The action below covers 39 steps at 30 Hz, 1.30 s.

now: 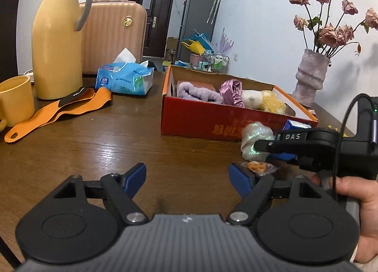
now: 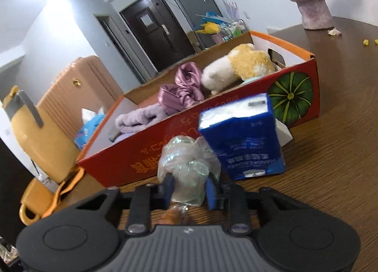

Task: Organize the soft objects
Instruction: 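Close both grippers on the clear iridescent plastic bag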

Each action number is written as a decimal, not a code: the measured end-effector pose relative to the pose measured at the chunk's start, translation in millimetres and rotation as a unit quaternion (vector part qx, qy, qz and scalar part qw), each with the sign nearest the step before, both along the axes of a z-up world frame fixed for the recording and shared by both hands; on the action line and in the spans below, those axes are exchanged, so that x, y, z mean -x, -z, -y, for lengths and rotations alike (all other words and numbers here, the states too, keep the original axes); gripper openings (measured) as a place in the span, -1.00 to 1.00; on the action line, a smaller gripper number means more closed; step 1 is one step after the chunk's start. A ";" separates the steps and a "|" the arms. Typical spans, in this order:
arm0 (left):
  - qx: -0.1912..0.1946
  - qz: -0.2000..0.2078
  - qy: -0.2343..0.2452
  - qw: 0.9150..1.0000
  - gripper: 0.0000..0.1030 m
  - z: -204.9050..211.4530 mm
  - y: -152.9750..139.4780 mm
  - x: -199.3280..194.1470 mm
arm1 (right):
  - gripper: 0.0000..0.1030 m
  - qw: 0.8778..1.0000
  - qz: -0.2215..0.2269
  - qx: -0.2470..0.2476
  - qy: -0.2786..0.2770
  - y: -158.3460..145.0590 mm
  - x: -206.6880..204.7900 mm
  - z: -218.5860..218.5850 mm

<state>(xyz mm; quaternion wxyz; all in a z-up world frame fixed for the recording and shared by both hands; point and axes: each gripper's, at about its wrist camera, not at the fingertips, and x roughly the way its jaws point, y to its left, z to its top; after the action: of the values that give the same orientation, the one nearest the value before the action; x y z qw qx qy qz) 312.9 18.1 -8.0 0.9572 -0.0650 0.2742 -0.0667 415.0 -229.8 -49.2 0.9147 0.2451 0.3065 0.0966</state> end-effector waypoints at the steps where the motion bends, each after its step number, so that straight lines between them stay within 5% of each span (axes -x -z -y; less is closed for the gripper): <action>1: 0.002 0.000 0.000 1.000 0.54 -1.5 -0.8 2.7 | -0.75 1.000 0.010 0.010 -0.005 -4.6 6.3 -2.0; 7: 0.026 0.026 0.031 0.999 0.59 -7.0 -8.9 38.1 | -0.76 0.981 0.132 0.110 -0.093 -56.4 104.8 -14.0; 12: 0.065 0.005 0.069 0.995 0.61 -4.6 4.2 67.2 | -0.70 0.966 0.073 0.136 -0.209 -33.5 178.3 -20.0; 17: 0.094 -0.031 0.105 0.990 0.58 7.8 17.4 79.7 | -0.29 0.971 0.057 0.133 -0.189 -15.4 209.0 -3.7; 31: 0.101 -0.029 0.160 0.982 0.49 37.5 11.7 83.6 | -0.29 0.989 0.072 0.067 -0.111 -19.4 228.7 40.8; 35: 0.117 -0.032 0.173 0.977 0.29 35.9 12.1 81.1 | -0.29 0.991 0.077 0.041 -0.098 -17.6 222.5 42.5; 39: 0.138 -0.056 0.195 0.970 -0.26 37.9 20.3 73.1 | -0.44 0.994 0.054 0.019 -0.097 -7.3 206.1 36.9</action>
<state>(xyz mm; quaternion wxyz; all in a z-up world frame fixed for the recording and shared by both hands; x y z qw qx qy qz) 239.8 -19.8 -28.3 0.8908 -0.1453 0.3228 -0.2850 208.9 -266.7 -41.9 0.9206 0.1914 0.2805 0.1927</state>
